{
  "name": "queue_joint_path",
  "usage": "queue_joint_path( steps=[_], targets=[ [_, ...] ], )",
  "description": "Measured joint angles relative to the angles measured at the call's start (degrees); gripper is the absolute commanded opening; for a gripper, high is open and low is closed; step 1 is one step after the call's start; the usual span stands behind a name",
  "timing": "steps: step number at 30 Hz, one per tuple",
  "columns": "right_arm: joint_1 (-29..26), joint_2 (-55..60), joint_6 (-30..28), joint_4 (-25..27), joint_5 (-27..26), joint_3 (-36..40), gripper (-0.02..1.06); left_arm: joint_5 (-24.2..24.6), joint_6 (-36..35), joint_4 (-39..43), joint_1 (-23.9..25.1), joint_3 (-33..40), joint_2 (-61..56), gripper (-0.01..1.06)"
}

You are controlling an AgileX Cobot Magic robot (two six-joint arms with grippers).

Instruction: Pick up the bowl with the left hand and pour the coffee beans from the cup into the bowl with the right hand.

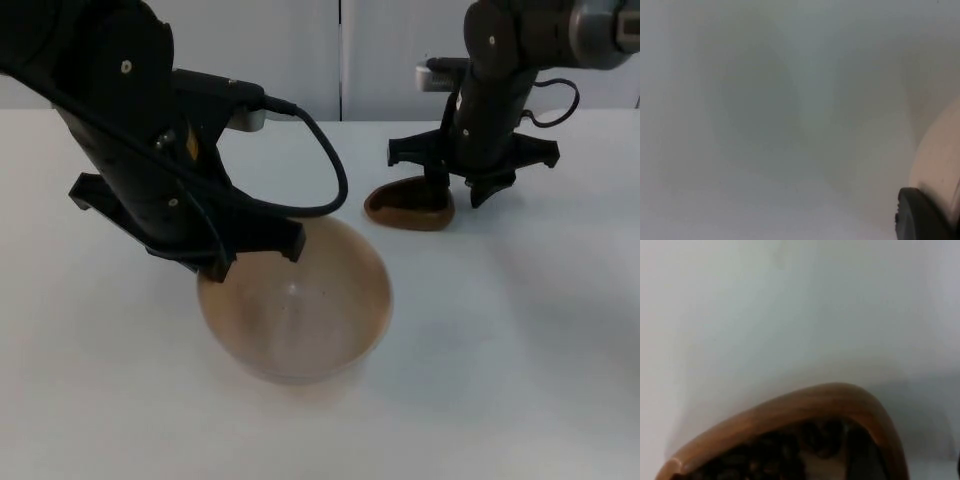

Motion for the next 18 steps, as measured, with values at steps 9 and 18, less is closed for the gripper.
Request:
queue_joint_path(
  steps=[9, 18],
  targets=[
    [0.0, 0.0, 0.2, 4.6, -2.8, 0.0, 0.08, 0.0, 0.0, 0.0, 0.0, 0.0, 0.0, 0.00],
    [0.0, 0.0, 0.2, 5.5, -2.5, 0.0, 0.00, -0.2, 0.0, 0.2, 0.0, 0.0, 0.0, 0.00]
  ],
)
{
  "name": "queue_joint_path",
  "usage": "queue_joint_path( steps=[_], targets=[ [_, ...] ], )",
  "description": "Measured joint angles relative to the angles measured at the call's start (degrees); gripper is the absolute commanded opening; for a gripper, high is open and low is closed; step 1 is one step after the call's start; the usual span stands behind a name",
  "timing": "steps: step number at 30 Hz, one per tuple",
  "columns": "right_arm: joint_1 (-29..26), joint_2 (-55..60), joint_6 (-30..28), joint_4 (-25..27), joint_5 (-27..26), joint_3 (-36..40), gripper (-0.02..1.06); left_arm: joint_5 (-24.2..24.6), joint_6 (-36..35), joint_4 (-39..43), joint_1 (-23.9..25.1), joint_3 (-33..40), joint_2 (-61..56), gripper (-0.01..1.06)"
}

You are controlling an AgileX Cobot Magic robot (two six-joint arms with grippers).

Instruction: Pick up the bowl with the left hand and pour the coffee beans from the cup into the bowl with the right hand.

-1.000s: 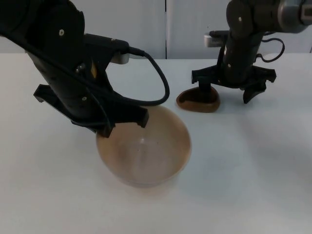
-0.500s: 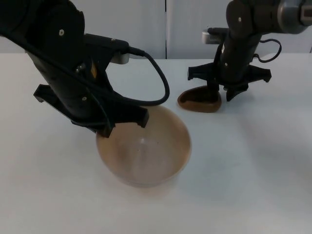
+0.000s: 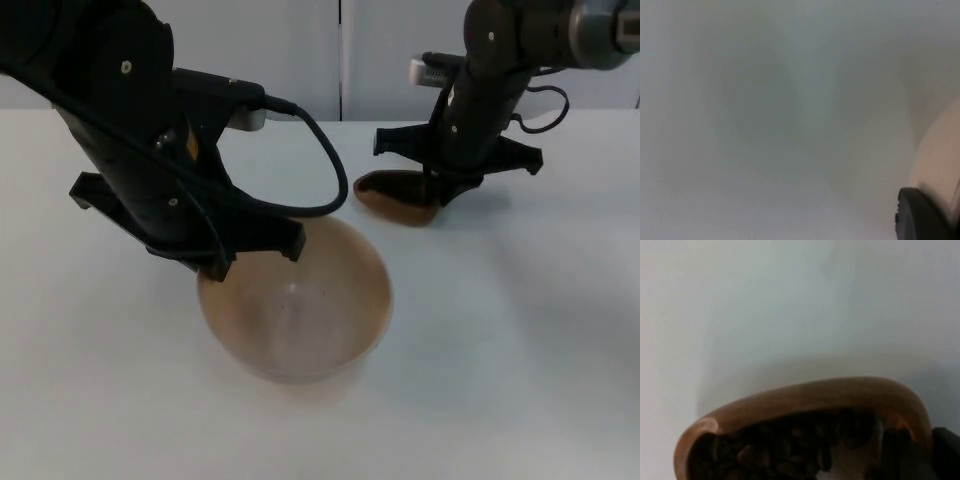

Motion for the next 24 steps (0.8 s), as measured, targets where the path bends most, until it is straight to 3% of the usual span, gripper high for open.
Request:
queue_joint_path(
  steps=[11, 24],
  targets=[
    [0.0, -3.3, -4.7, -1.0, 4.9, 0.0, 0.00, -0.1, 0.0, 0.2, 0.0, 0.0, 0.0, 0.00],
    [0.0, -14.5, -17.5, -3.7, 18.8, 0.0, 0.00, -0.1, 0.0, 0.2, 0.0, 0.0, 0.0, 0.00]
  ],
)
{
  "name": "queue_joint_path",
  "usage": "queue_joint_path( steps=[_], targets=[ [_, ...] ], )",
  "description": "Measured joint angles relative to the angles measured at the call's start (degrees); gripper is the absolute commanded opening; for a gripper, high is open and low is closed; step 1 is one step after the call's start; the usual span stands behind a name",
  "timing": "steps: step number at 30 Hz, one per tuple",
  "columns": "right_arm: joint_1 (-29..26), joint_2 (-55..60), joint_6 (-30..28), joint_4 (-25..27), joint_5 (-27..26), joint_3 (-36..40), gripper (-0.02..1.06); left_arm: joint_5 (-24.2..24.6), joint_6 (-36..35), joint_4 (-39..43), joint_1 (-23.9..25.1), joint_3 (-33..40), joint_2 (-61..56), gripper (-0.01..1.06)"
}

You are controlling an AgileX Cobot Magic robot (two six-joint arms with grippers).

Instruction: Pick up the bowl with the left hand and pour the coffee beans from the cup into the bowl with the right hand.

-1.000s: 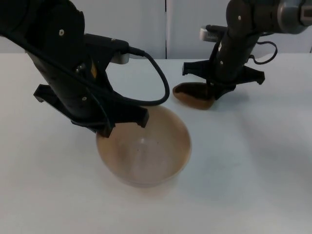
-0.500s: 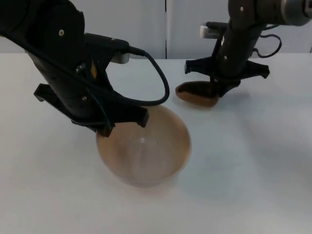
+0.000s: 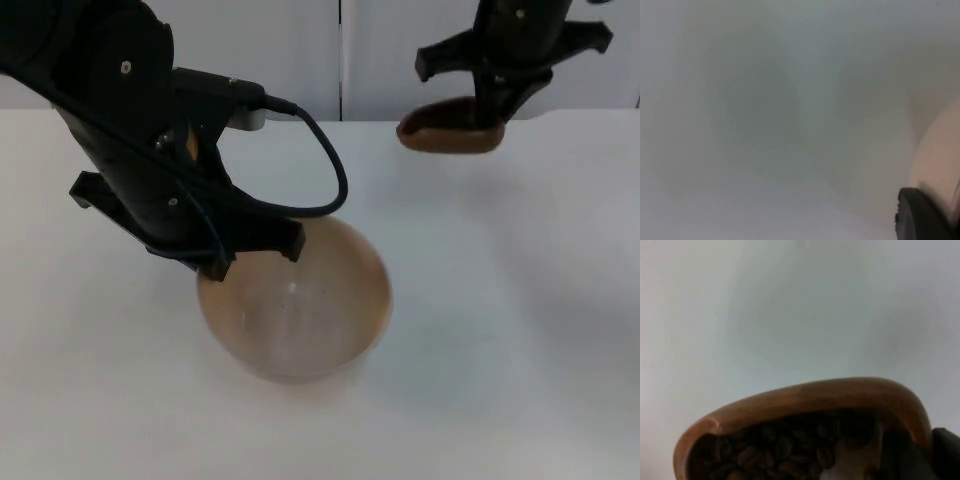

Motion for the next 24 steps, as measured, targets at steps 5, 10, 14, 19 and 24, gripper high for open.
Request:
queue_joint_path(
  steps=[5, 10, 14, 19, 24],
  targets=[
    [0.0, -5.2, -3.0, -0.1, 1.1, 1.1, 0.00, 0.0, 0.0, 0.0, 0.0, 0.0, 0.0, 0.00],
    [0.0, -11.0, -5.0, -0.1, 1.2, 6.1, 0.00, 0.0, 0.0, 0.0, 0.0, 0.0, 0.0, 0.00],
    [0.0, -17.8, -6.3, -0.1, 1.3, 14.4, 0.00, 0.0, 0.0, 0.0, 0.0, 0.0, 0.0, 0.00],
    [0.0, -24.5, -6.7, -0.1, 1.2, 22.9, 0.00, 0.0, 0.0, 0.0, 0.0, 0.0, 0.0, 0.00],
    [0.0, -31.1, -6.7, -0.1, 0.6, 31.4, 0.00, 0.0, -0.1, 0.0, 0.0, 0.0, 0.0, 0.00]
  ],
)
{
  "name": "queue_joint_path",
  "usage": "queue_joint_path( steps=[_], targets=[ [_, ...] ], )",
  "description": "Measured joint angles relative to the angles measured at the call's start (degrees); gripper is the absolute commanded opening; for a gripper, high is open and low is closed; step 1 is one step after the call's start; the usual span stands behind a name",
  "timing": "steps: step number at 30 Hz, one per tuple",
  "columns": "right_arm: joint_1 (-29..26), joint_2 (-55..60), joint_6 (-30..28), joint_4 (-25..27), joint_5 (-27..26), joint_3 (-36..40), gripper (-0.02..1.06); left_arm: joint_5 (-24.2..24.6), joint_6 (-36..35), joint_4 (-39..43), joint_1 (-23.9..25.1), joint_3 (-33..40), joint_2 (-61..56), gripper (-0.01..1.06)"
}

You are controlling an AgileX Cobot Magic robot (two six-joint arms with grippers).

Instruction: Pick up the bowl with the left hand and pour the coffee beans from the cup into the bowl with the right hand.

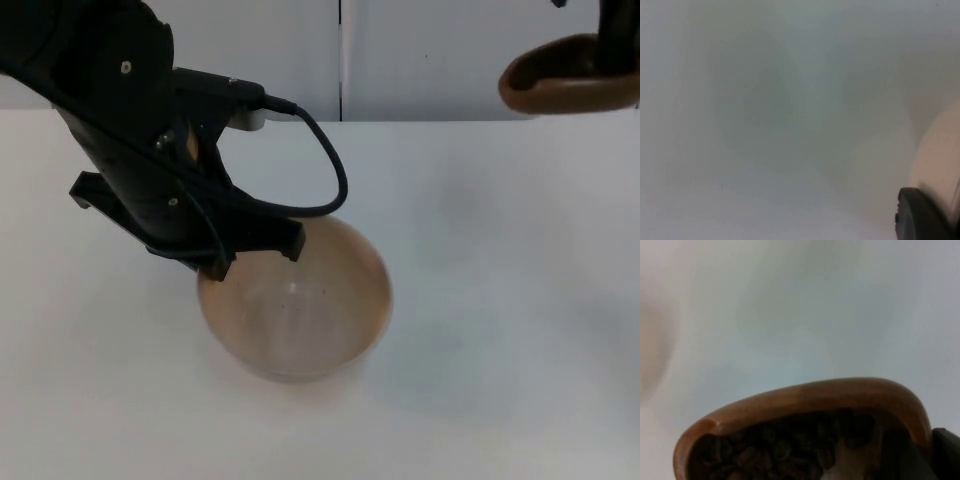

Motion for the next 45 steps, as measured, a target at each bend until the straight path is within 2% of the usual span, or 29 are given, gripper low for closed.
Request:
queue_joint_path(
  steps=[10, 13, 18, 25, 29, 30, 36, 41, 45],
  targets=[
    [0.6, -4.8, 0.7, -0.6, -1.2, 10.1, 0.00, 0.0, 0.0, 0.0, 0.0, 0.0, 0.0, 0.00],
    [2.3, -4.8, 2.0, -2.8, -1.5, 10.5, 0.00, 0.0, 0.0, 0.0, 0.0, 0.0, 0.0, 0.00],
    [9.2, -4.8, 7.2, -9.0, -3.0, 10.6, 0.00, 0.0, 0.0, -0.3, 0.0, 0.0, 0.0, 0.00],
    [13.0, -4.6, 10.1, -10.0, -4.0, 10.5, 0.00, 0.0, 0.0, -1.5, 0.0, 0.0, 0.0, 0.00],
    [15.0, -1.1, 10.8, -10.8, -0.3, 5.9, 0.00, 0.0, 0.0, -1.7, 0.0, 0.0, 0.0, 0.00],
    [15.0, -1.1, 10.8, -10.8, -0.3, 5.9, 0.00, 0.0, 0.0, -1.7, 0.0, 0.0, 0.0, 0.00],
    [19.3, 7.6, 11.1, -14.3, 0.7, -5.0, 0.00, 0.0, 0.0, -1.7, 0.0, 0.0, 0.0, 0.00],
    [20.9, 9.5, 11.1, -15.2, 0.7, -7.8, 0.00, -0.1, 0.0, -1.7, 0.0, 0.0, 0.0, 0.00],
    [22.8, 10.1, 11.1, -18.6, 1.0, -8.2, 0.00, -0.1, 0.0, -1.7, 0.0, 0.0, 0.0, 0.00]
  ],
)
